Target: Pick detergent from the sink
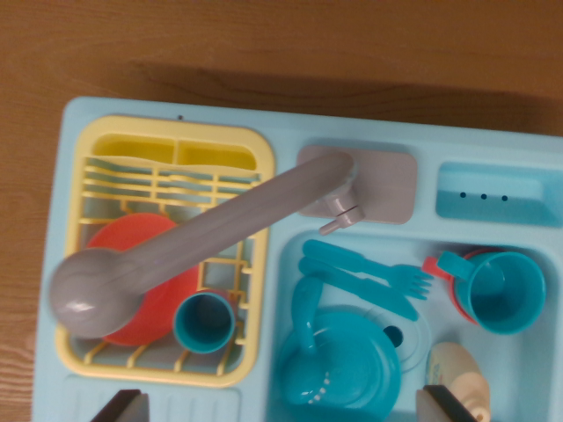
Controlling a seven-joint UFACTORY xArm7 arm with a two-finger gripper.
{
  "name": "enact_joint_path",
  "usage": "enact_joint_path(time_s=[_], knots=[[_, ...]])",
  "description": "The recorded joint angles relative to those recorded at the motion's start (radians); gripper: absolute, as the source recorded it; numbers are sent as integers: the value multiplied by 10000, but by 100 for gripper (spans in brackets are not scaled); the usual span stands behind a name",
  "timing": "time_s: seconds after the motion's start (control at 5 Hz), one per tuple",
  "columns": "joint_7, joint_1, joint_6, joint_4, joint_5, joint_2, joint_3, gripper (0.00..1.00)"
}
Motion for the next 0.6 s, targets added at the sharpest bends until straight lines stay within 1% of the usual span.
enact_joint_path(time_s=[0.2, 0.4, 0.6], knots=[[0, 0, 0, 0, 0, 0, 0, 0], [-156, -56, -357, -332, 1, 50, -88, 0], [-156, -56, -357, -332, 1, 50, -88, 0]])
